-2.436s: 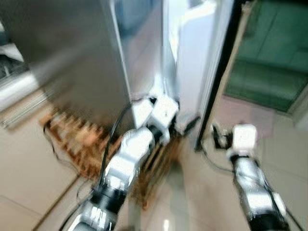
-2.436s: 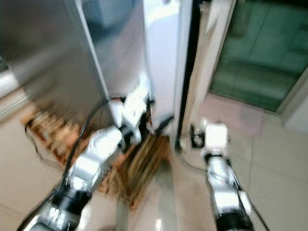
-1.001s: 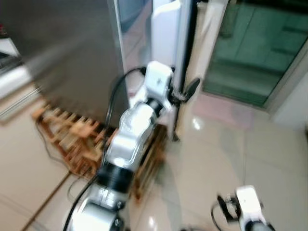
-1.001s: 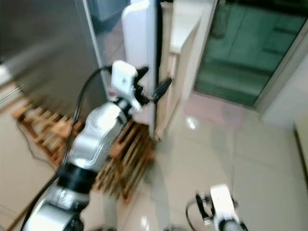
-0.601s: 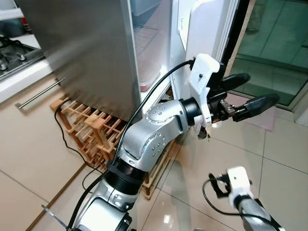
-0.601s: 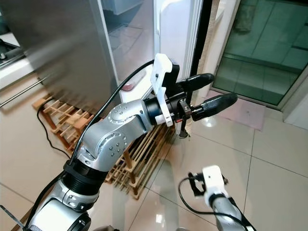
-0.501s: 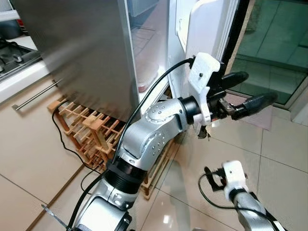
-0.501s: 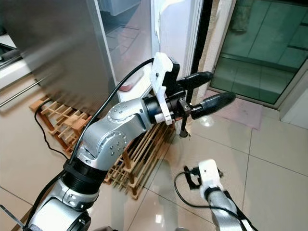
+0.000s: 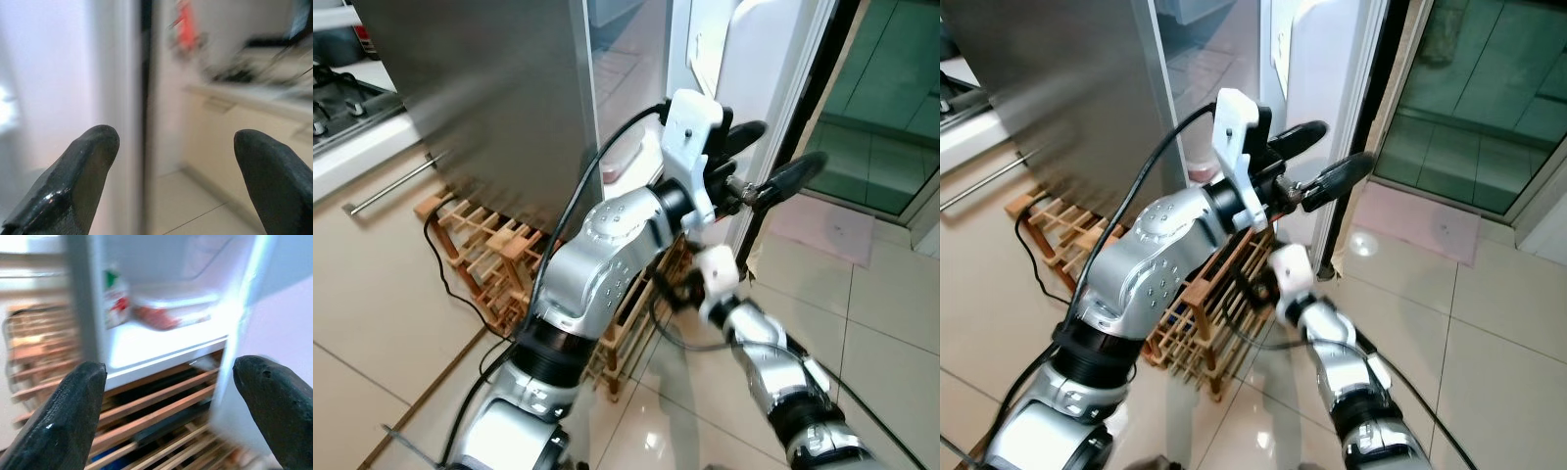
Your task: Restocking fridge
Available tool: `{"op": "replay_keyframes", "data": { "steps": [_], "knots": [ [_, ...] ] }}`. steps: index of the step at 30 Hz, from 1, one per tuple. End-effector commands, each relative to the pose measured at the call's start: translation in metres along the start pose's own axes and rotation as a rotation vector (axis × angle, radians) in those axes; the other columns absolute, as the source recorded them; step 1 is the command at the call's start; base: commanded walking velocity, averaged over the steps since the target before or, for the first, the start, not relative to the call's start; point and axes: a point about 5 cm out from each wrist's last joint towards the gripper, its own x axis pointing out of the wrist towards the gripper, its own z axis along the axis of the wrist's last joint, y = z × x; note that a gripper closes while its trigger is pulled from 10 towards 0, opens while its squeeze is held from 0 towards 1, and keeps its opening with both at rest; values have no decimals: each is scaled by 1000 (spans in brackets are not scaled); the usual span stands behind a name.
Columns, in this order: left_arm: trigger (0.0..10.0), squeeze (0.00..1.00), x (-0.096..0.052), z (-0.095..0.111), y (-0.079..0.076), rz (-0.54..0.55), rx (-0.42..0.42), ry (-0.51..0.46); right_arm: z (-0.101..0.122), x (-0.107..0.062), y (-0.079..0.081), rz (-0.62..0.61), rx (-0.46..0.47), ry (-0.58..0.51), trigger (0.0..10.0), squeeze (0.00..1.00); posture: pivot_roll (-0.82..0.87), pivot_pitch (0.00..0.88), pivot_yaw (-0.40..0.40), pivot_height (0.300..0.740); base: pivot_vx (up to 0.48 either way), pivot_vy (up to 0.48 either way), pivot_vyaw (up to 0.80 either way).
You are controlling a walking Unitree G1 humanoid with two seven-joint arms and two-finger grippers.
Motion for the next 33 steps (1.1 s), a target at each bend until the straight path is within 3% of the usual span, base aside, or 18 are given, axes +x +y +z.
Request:
{"op": "replay_keyframes", "data": {
  "steps": [1, 7, 10, 11, 16, 17, 19, 20, 21, 22, 24, 26, 28, 29, 30, 31, 33],
  "knots": [
    [10000, 0, -21, -22, 21, 116, 90, 95, 1, -1, -12, -60, 12, 2, 10000, 0, -8, 0, 20, 731, 0, 0, 0],
    [10000, 0, -94, -56, 65, 425, 185, 234, 13, 3, -31, -120, -14, -30, 10000, 0, 20, 0, 18, 731, 0, 0, 0],
    [10000, 0, -114, -62, 71, 500, 236, 271, 13, 3, -38, -153, -33, -23, 10000, 0, 21, 0, 17, 731, 0, 0, 0],
    [10000, 0, -127, -68, 73, 550, 228, 285, 13, 2, -43, -173, -57, -13, 10000, 0, 23, 0, 15, 731, 0, 0, 0],
    [10000, 0, -147, -82, 70, 571, 255, 350, 9, -5, -61, -257, -124, 31, 10000, 0, 18, 0, 14, 731, 0, 0, 0],
    [10000, 0, -158, -89, 70, 598, 245, 373, 3, -23, -88, -361, -203, 86, 10000, 0, 19, 0, 11, 731, 0, 0, 0],
    [10000, 0, -163, -92, 71, 621, 232, 377, 1, -37, -107, -433, -265, 124, 10000, 0, 18, 0, 10, 731, 0, 0, 0],
    [10000, 0, -166, -93, 71, 629, 242, 385, -2, -52, -125, -509, -307, 176, 10000, 0, 20, 0, 7, 731, 0, 0, 0],
    [10000, 0, -170, -95, 70, 648, 245, 388, -7, -96, -170, -730, -381, 306, 10000, 0, 17, 0, 5, 731, 0, 0, 0],
    [10000, 0, -170, -95, 70, 648, 245, 388, -7, -96, -170, -730, -381, 306, 10000, 0, 17, 0, 5, 731, 0, 0, 0],
    [10000, 0, -173, -97, 70, 670, 247, 396, -3, -128, -196, -877, -383, 350, 10000, 0, 9, 0, 6, 731, 0, 0, 0],
    [10000, 0, -175, -98, 71, 679, 242, 402, 3, -133, -202, -896, -360, 315, 10000, 0, 0, 2, 7, 731, 0, 0, 0],
    [10000, 0, -176, -100, 72, 681, 266, 416, 15, -121, -197, -821, -327, 193, 10000, 0, -16, 0, 8, 731, 0, 0, 0],
    [10000, 0, -174, -101, 72, 679, 263, 415, 13, -94, -172, -654, -222, 111, 10000, 0, -16, 0, 8, 731, 0, 0, 0],
    [10000, 0, -171, -101, 74, 691, 261, 406, 6, -68, -135, -459, -148, 75, 10000, 0, -19, 0, 6, 731, 0, 0, 0],
    [10000, 0, -171, -101, 74, 691, 261, 406, 6, -68, -135, -459, -148, 75, 10000, 0, -19, 0, 6, 731, 0, 0, 0],
    [10000, 0, -170, -101, 77, 718, 236, 400, 0, -53, -110, -357, -98, 73, 10000, 0, -19, 0, 5, 731, 0, 0, 0]
  ]
}}
